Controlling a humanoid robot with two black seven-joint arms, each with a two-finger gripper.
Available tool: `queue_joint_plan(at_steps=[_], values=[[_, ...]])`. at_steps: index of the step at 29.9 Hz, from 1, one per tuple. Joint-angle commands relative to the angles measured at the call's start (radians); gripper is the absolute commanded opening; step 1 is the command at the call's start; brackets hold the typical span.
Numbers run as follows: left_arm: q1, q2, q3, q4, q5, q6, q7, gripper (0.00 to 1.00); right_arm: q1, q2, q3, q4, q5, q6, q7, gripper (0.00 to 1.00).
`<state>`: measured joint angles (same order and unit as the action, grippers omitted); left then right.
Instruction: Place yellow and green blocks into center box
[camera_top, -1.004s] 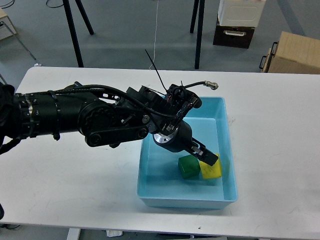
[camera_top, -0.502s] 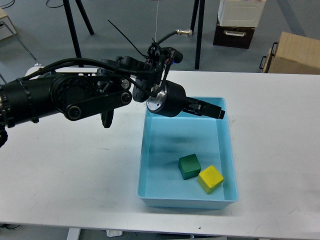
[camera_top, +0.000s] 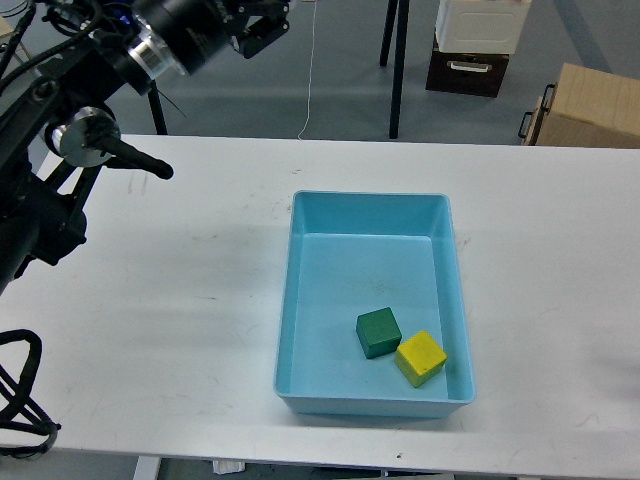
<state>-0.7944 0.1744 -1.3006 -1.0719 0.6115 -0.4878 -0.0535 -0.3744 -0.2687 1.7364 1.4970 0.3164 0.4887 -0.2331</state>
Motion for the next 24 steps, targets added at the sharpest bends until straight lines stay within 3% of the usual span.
queue_joint_plan(at_steps=[1, 8, 10, 14, 18, 24], values=[[0.206, -0.038, -0.166, -0.147, -0.027, -0.001, 0.007, 0.99, 0.003, 0.008, -0.017, 0.008, -0.002, 0.0, 0.0, 1.0], [0.607, -0.174, -0.25, -0.41, -0.032, -0.001, 0.011, 0.99, -0.023, 0.036, -0.008, 0.011, 0.003, 0.0, 0.0, 1.0], [0.682, -0.174, -0.243, -0.44, -0.053, -0.001, 0.027, 1.0, -0.044, 0.048, -0.003, 0.016, 0.004, 0.0, 0.0, 1.0], [0.845, -0.174, -0.218, -0.514, -0.246, -0.001, 0.101, 0.99, -0.098, 0.06, 0.003, 0.052, 0.003, 0.0, 0.0, 1.0], [1.018, -0.174, -0.187, -0.562, -0.429, -0.001, 0.115, 1.0, -0.138, 0.06, 0.002, 0.054, 0.003, 0.0, 0.0, 1.0], [1.195, -0.174, -0.184, -0.583, -0.441, -0.001, 0.113, 1.0, -0.161, 0.06, -0.001, 0.083, 0.003, 0.0, 0.0, 1.0]])
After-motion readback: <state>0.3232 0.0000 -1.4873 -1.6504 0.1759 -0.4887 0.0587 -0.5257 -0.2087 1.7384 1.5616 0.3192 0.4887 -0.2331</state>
